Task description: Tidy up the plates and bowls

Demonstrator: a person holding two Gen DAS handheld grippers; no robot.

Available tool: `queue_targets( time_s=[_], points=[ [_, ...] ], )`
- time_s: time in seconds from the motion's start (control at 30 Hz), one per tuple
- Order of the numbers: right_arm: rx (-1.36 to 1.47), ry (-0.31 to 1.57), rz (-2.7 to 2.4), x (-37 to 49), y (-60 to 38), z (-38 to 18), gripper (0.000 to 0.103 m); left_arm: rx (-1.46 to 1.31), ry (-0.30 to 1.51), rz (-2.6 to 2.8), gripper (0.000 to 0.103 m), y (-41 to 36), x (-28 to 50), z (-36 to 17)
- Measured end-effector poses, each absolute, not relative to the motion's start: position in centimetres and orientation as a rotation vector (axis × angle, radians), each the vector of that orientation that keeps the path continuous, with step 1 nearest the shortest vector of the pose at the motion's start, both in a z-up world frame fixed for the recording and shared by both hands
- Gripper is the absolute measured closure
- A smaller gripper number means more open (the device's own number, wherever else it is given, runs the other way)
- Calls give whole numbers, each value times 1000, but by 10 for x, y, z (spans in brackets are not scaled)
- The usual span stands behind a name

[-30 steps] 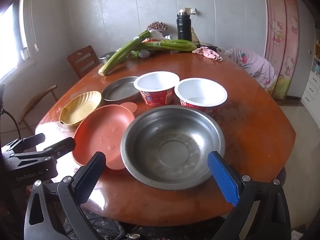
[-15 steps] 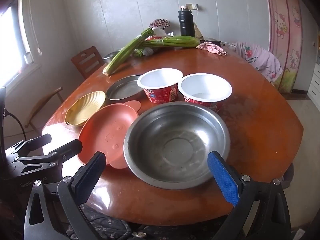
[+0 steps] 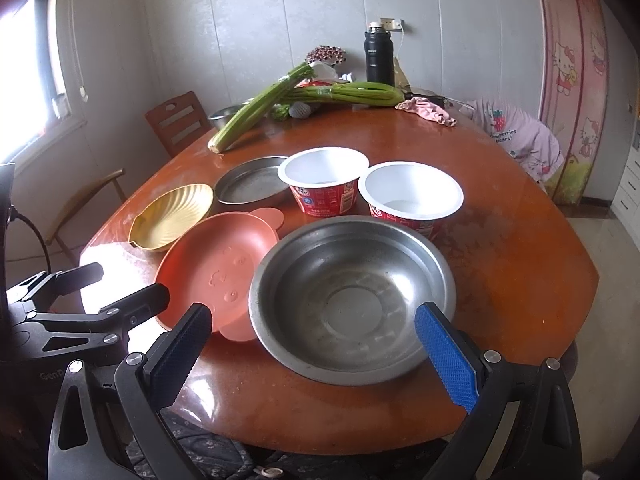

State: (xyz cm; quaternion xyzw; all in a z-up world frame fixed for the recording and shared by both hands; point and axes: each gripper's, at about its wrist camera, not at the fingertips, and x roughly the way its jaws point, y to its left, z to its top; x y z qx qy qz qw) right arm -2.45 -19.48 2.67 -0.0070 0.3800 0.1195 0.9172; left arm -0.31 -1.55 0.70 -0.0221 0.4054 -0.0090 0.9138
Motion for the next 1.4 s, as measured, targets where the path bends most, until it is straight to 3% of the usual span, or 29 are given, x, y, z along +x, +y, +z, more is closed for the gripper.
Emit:
queue_targets(
  time_s=[1.4],
  points=[
    [-8,781,248,-11,-190,32,2,-78,830,-13,2,-2,2,8]
  ],
)
